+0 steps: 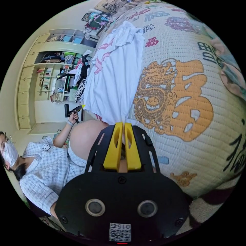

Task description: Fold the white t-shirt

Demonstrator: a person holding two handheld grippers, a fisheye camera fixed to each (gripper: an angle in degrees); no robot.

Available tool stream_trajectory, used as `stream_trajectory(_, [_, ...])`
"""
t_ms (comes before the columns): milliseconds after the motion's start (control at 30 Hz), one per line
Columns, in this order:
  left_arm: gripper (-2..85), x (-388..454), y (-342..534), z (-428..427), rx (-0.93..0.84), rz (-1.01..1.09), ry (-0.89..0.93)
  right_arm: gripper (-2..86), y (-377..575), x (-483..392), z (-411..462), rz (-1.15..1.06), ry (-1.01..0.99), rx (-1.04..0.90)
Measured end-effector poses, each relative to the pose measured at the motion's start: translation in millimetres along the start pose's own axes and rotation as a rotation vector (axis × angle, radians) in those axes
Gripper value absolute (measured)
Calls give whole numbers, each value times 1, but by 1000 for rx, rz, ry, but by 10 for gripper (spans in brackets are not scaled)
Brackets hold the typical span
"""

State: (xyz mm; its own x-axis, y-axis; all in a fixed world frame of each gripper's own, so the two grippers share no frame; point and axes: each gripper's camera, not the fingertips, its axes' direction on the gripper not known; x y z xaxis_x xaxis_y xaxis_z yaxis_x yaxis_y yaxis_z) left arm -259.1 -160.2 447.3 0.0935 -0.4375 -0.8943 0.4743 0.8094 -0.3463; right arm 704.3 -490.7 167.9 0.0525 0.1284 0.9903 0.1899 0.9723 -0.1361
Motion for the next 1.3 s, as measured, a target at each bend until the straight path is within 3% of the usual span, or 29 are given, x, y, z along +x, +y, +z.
stream_trajectory(100, [-5,3,9,-4,-23,32,-62,0,16,-4,-13,51,-23,59])
stream_trajectory(367, [5,-10,57,8,-84,42,-97,7,48,-13,1,105,55,-75])
stream_trajectory(500, [20,-18,70,11,-164,21,-225,31,50,-20,-7,87,163,-97])
stream_trajectory(600, [36,-5,65,-20,-61,69,-290,74,40,-43,-33,-6,209,14])
stream_trajectory(833, [90,88,-61,-7,182,333,-180,118,-86,-126,-22,-388,347,137])
stream_trajectory(1033, [104,123,-160,99,113,320,-196,143,-196,-139,62,-396,433,-21])
stream_trajectory(1133, [67,116,-185,141,62,268,-181,66,-214,-135,79,-399,554,-38])
stream_trajectory(1300, [13,90,-211,118,127,259,-68,14,-210,-110,33,-375,426,-24])
